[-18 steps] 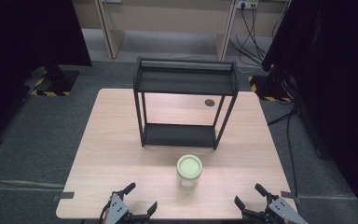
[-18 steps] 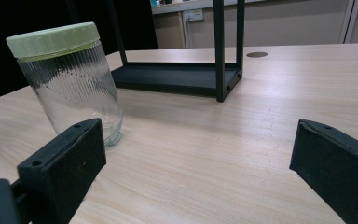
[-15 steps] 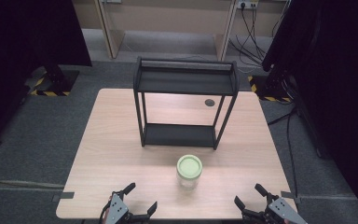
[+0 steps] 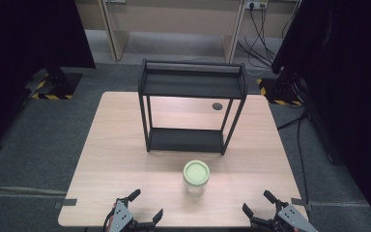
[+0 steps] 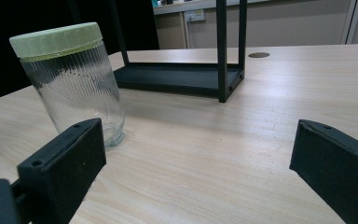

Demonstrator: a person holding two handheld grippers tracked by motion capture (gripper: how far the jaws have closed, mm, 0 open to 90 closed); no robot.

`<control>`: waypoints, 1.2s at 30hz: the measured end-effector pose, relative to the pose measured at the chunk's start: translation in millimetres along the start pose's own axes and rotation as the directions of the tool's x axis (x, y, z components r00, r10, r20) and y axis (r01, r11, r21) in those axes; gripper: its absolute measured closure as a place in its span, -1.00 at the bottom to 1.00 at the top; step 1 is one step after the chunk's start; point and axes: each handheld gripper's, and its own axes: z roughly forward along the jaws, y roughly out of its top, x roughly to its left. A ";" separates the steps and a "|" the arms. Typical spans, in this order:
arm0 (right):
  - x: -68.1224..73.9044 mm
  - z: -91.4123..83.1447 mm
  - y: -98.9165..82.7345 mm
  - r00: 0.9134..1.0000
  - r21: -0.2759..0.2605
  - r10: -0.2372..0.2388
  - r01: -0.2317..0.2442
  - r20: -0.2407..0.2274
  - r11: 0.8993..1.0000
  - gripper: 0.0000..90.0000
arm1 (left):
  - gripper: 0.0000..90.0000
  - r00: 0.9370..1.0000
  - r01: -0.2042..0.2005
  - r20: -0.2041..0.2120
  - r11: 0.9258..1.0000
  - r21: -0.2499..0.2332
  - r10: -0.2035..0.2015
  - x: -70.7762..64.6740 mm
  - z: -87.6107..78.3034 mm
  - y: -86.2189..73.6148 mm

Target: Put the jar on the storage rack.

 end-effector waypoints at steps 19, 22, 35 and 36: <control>8.6 2.0 1.5 1.000 -0.005 -0.011 0.011 -0.019 1.000 -0.92 | -1.00 1.000 0.001 0.002 1.000 0.003 -0.001 -0.2 0.5 -0.3; 11.0 2.6 2.0 1.000 -0.005 -0.014 0.014 -0.025 1.000 -0.92 | -1.00 1.000 0.001 0.003 1.000 0.003 -0.001 -0.1 0.4 -0.3; 24.5 6.7 2.2 0.998 -0.003 -0.032 0.031 -0.051 1.000 -0.92 | -1.00 1.000 0.004 0.002 1.000 0.003 -0.004 0.2 0.4 -0.4; 25.2 7.0 2.1 0.998 -0.003 -0.032 0.032 -0.053 0.999 -0.92 | -1.00 1.000 0.004 0.003 1.000 0.003 -0.004 0.2 0.5 -0.4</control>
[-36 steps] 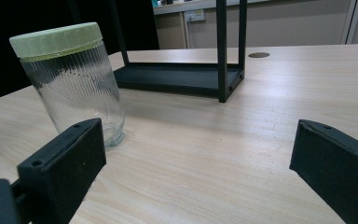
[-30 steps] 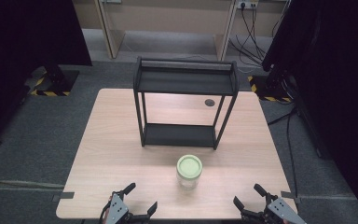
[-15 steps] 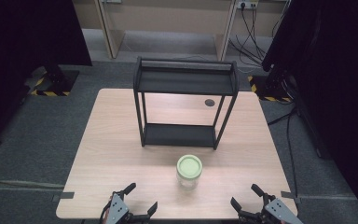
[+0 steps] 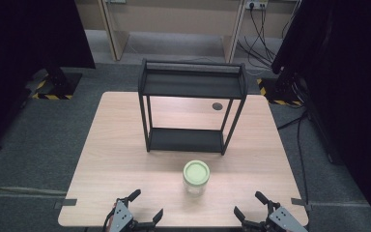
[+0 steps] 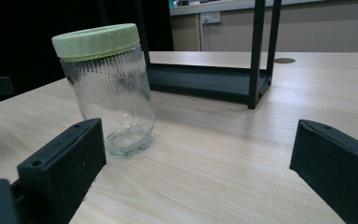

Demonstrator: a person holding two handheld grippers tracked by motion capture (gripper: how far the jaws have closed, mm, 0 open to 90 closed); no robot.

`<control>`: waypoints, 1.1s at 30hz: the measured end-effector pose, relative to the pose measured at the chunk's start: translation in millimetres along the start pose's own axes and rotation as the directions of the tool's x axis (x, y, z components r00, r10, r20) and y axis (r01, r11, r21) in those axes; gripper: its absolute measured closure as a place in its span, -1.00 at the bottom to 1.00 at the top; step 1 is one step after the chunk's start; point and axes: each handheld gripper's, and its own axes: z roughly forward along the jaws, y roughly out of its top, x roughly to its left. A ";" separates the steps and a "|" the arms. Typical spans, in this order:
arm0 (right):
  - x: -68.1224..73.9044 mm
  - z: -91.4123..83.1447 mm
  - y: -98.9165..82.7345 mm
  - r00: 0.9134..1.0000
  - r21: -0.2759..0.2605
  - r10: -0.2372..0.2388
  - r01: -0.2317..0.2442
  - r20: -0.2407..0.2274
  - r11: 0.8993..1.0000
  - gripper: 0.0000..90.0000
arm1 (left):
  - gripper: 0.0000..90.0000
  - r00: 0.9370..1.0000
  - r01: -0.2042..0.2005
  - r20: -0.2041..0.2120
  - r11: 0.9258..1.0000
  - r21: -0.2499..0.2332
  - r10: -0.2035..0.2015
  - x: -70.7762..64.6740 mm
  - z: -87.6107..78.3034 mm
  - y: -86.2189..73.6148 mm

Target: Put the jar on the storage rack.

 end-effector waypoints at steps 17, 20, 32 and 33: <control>11.7 5.2 -1.1 0.999 0.004 -0.010 0.010 -0.037 1.000 -0.92 | -1.00 1.000 -0.001 0.002 1.000 -0.001 0.001 -0.4 0.0 0.1; 14.8 7.0 -1.7 0.999 0.007 -0.011 0.011 -0.045 1.000 -0.92 | -1.00 1.000 -0.003 0.002 1.000 0.000 0.003 -0.6 0.0 0.1; 21.6 11.8 -1.8 0.998 0.006 -0.009 0.009 -0.060 1.000 -0.92 | -1.00 1.000 -0.004 0.006 1.000 0.001 0.004 -1.3 0.3 0.0; 22.3 12.4 -1.9 0.998 0.005 -0.008 0.008 -0.063 1.000 -0.92 | -1.00 1.000 -0.005 0.007 1.000 0.001 0.005 -1.4 0.4 0.0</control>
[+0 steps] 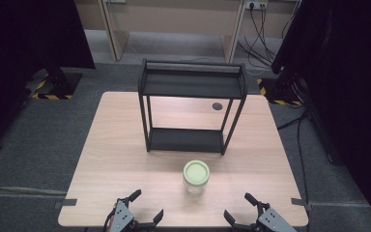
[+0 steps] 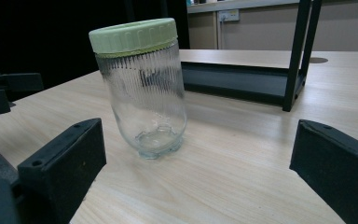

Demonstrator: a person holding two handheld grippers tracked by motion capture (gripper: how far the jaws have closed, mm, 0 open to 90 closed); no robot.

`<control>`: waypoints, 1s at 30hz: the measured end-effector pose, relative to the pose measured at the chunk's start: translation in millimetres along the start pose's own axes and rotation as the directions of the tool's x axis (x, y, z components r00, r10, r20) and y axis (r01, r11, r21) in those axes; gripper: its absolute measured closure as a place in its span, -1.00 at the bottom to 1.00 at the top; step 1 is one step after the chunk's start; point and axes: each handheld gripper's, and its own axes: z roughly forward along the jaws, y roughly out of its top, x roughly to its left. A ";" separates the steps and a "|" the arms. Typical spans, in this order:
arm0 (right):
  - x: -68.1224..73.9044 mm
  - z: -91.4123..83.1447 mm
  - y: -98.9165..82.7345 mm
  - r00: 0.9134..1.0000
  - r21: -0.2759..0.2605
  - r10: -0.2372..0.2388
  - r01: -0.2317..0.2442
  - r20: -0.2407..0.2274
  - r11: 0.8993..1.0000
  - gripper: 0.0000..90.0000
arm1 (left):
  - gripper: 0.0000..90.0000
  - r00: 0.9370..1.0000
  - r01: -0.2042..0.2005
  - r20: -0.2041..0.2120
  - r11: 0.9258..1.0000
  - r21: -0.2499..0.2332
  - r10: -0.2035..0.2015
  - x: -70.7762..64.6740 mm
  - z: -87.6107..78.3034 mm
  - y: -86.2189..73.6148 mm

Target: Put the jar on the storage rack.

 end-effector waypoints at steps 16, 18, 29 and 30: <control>14.7 18.0 -1.7 0.999 0.031 -0.017 0.018 -0.045 0.999 -0.92 | -1.00 1.000 0.001 0.004 1.000 0.000 -0.001 -0.6 0.2 -0.3; 15.3 18.8 -1.6 0.999 0.030 -0.016 0.017 -0.047 0.999 -0.92 | -1.00 1.000 0.002 0.003 1.000 0.000 -0.002 -0.6 0.2 -0.3; 17.6 28.2 2.6 0.998 0.032 -0.023 0.024 -0.051 0.999 -0.92 | -1.00 1.000 0.004 0.003 1.000 0.001 -0.004 -1.0 1.1 -1.0; 17.6 28.2 2.6 0.998 0.032 -0.023 0.024 -0.051 0.999 -0.92 | -1.00 1.000 0.004 0.003 1.000 0.001 -0.004 -1.0 1.1 -1.0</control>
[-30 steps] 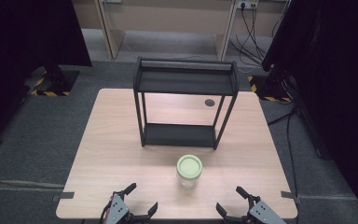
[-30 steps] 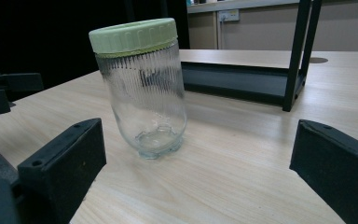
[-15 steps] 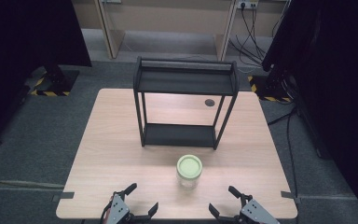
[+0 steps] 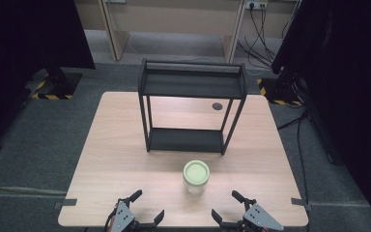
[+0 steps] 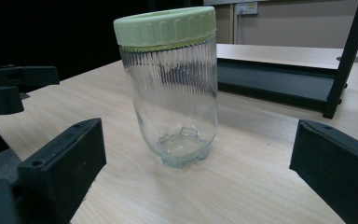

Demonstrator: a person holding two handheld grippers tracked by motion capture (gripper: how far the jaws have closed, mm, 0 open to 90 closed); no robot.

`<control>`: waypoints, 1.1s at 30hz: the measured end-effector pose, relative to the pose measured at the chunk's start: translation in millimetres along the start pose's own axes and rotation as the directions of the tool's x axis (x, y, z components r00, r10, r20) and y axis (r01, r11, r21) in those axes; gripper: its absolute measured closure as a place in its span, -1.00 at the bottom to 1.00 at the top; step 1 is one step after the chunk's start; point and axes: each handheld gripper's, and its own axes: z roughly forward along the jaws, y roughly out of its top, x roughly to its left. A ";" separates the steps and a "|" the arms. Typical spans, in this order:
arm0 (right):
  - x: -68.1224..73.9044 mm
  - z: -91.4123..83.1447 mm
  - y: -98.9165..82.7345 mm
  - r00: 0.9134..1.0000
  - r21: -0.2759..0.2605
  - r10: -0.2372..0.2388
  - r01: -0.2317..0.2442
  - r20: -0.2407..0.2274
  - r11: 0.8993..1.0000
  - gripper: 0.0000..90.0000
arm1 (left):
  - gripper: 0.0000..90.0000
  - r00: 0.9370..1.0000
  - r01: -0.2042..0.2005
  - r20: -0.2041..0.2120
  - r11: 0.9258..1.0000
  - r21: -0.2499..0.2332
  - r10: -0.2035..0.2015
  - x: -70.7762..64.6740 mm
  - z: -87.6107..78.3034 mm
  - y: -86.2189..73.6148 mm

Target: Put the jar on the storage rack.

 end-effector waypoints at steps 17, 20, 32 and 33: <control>5.5 21.2 13.7 0.999 -0.002 -0.030 0.030 -0.025 1.000 -0.92 | -1.00 1.000 0.002 0.002 1.000 -0.003 -0.002 0.4 -0.7 0.5; 5.8 24.7 15.7 0.999 0.000 -0.028 0.028 -0.022 1.000 -0.92 | -1.00 1.000 -0.001 0.004 1.000 -0.003 0.001 0.2 -0.9 0.7; 6.6 39.0 19.0 0.999 0.016 -0.029 0.030 -0.024 0.999 -0.92 | -1.00 1.000 -0.001 0.006 1.000 -0.008 0.001 -0.1 -1.5 1.3; 6.6 40.1 19.3 0.999 0.017 -0.030 0.030 -0.024 0.999 -0.92 | -1.00 1.000 -0.001 0.007 1.000 -0.008 0.001 -0.1 -1.5 1.3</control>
